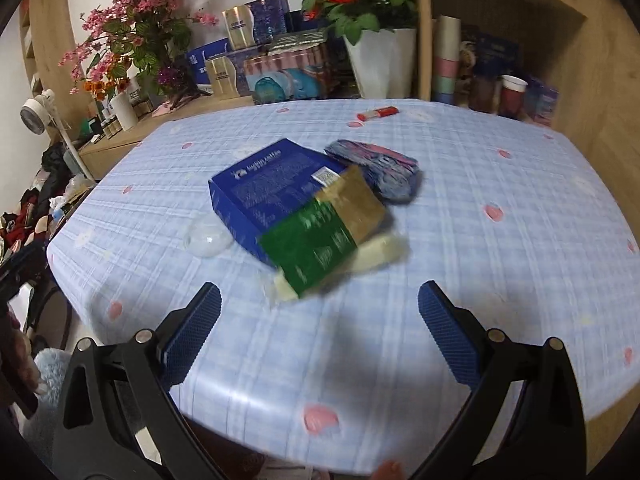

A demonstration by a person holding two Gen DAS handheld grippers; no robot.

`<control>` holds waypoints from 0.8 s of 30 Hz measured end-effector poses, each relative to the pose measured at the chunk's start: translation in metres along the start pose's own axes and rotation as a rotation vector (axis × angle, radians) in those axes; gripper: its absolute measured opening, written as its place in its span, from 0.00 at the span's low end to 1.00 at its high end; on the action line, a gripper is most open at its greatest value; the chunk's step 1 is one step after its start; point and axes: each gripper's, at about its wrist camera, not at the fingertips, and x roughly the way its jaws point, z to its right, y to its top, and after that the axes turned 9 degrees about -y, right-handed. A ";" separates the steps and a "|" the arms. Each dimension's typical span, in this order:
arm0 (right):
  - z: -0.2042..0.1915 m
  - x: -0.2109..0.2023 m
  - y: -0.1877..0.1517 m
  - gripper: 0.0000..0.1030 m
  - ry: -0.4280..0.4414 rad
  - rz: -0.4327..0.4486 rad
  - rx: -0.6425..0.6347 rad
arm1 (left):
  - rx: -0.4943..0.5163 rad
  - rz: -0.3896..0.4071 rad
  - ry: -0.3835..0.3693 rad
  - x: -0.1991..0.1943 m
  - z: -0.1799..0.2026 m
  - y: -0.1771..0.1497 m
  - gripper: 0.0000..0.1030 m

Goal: Collect trash
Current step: 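Reach to the green-and-gold coffee packet and grasp it with the right tool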

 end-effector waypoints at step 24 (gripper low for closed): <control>0.028 0.070 0.019 0.50 0.150 -0.046 0.312 | 0.020 -0.081 -0.067 0.049 0.022 0.005 0.94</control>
